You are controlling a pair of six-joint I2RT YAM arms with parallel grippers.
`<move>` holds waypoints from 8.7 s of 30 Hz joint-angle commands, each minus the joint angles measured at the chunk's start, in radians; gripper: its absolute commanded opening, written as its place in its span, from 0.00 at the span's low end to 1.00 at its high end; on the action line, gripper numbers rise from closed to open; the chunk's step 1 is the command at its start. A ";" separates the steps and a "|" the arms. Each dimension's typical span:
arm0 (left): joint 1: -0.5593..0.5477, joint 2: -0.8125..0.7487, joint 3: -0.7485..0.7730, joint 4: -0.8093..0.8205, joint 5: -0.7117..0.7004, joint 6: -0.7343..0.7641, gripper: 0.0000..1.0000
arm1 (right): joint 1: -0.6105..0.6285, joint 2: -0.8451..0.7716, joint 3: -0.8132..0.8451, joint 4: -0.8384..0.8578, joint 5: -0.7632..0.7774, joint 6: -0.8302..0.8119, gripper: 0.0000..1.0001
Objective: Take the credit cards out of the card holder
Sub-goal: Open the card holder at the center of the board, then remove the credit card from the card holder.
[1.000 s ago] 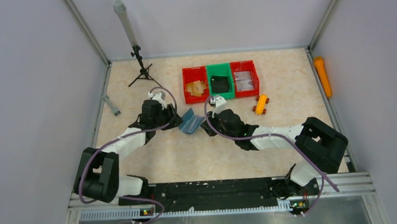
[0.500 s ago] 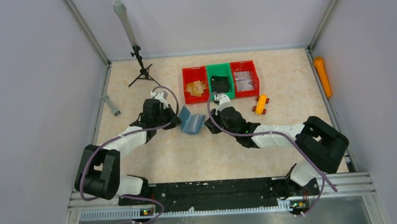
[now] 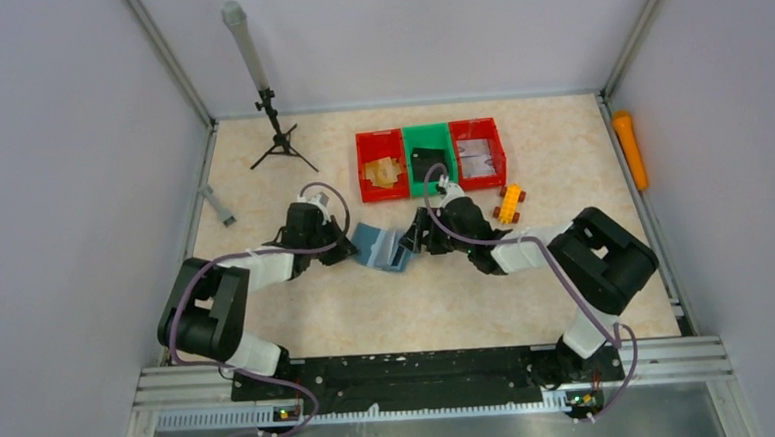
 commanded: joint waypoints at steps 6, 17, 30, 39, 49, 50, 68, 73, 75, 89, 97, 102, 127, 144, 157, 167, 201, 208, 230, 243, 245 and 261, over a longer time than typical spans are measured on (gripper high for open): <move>-0.002 0.045 0.062 -0.116 -0.095 0.004 0.00 | -0.005 0.053 0.038 0.044 -0.088 0.063 0.66; -0.003 0.116 0.108 -0.130 -0.067 0.018 0.00 | -0.010 0.039 0.011 0.106 -0.126 0.076 0.57; -0.011 0.141 0.097 -0.046 0.108 0.015 0.00 | -0.011 0.056 0.022 0.117 -0.158 0.076 0.44; -0.030 0.136 0.098 -0.041 0.125 0.024 0.00 | -0.011 0.052 0.020 0.128 -0.165 0.070 0.36; -0.090 0.116 0.122 -0.068 0.097 0.052 0.05 | -0.011 0.062 0.045 0.070 -0.138 0.054 0.35; -0.095 0.106 0.124 -0.073 0.086 0.057 0.08 | -0.011 0.064 0.050 0.056 -0.133 0.051 0.35; -0.132 -0.003 0.064 0.024 0.136 0.090 0.75 | -0.011 0.051 0.047 0.066 -0.147 0.036 0.25; -0.143 0.042 0.102 -0.034 0.098 0.102 0.81 | -0.011 0.042 0.034 0.109 -0.173 0.039 0.24; -0.150 0.055 0.112 -0.045 0.094 0.104 0.84 | -0.011 0.036 0.026 0.133 -0.185 0.041 0.23; -0.174 0.137 0.189 -0.182 -0.023 0.122 0.76 | -0.011 0.013 0.003 0.177 -0.199 0.046 0.23; -0.173 0.164 0.212 -0.229 -0.065 0.114 0.51 | -0.011 0.004 0.000 0.162 -0.177 0.042 0.36; -0.167 0.160 0.209 -0.223 -0.054 0.105 0.44 | -0.011 0.001 -0.005 0.161 -0.170 0.044 0.39; -0.093 -0.043 0.072 -0.066 0.024 0.099 0.91 | -0.021 0.014 0.010 0.149 -0.192 0.062 0.10; -0.211 0.052 0.168 -0.164 -0.013 0.169 0.99 | -0.020 0.006 0.000 0.170 -0.195 0.062 0.10; -0.220 0.139 0.232 -0.262 -0.101 0.175 0.78 | -0.021 0.008 -0.002 0.176 -0.204 0.063 0.20; -0.217 0.134 0.229 -0.256 -0.088 0.164 0.44 | -0.020 0.008 0.001 0.161 -0.194 0.063 0.26; -0.029 -0.133 0.045 -0.168 -0.103 0.096 0.81 | -0.027 0.018 0.015 0.118 -0.169 0.066 0.07; -0.035 -0.107 -0.002 0.055 0.215 0.094 0.97 | -0.027 0.019 0.012 0.138 -0.185 0.065 0.07; -0.169 0.138 0.184 -0.130 0.023 0.175 0.85 | -0.028 0.023 0.002 0.194 -0.236 0.082 0.07; -0.168 0.154 0.210 -0.219 -0.044 0.166 0.40 | -0.027 0.015 0.000 0.178 -0.216 0.079 0.20; -0.165 0.141 0.202 -0.206 -0.024 0.163 0.39 | -0.028 0.017 0.001 0.174 -0.215 0.079 0.24; -0.061 0.122 0.108 -0.012 0.256 0.086 0.38 | -0.027 0.089 0.032 0.178 -0.268 0.106 0.37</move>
